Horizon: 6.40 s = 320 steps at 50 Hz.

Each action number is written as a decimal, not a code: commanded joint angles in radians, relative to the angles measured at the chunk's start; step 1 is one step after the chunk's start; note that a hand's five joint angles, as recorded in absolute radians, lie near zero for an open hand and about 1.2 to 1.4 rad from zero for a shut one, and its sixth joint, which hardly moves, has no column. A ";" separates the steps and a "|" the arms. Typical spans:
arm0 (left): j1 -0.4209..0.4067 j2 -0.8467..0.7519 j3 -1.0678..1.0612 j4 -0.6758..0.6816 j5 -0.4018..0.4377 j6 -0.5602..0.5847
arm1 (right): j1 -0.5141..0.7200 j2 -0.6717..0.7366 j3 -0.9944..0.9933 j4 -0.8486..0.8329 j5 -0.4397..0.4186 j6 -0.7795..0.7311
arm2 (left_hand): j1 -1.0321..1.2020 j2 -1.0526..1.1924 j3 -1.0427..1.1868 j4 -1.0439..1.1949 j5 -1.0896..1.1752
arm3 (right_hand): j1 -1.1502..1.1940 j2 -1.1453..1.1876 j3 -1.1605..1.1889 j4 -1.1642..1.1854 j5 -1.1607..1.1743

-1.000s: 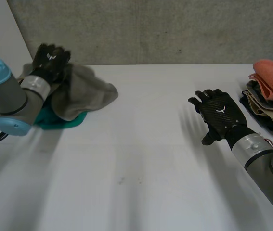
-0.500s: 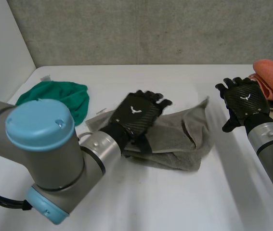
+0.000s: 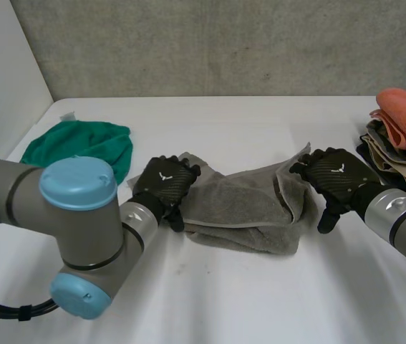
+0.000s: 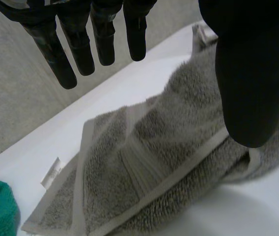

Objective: Fold the laundry.

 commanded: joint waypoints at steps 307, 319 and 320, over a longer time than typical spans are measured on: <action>0.164 0.038 0.038 0.286 -0.023 0.315 | 0.287 0.109 -0.314 -0.151 0.276 -0.082 | 1.080 1.081 1.082 1.080 1.076 | 1.194 1.172 1.183 1.157 1.159; 0.176 -0.035 0.561 0.501 -0.035 0.326 | 0.285 0.211 -0.680 -0.588 0.377 -0.091 | 1.080 1.081 1.082 1.080 1.076 | 1.194 1.172 1.183 1.157 1.159; 0.173 -0.029 0.560 0.519 -0.037 0.326 | 0.284 0.197 -0.678 -0.655 0.377 -0.091 | 1.080 1.081 1.082 1.080 1.076 | 1.194 1.172 1.183 1.157 1.159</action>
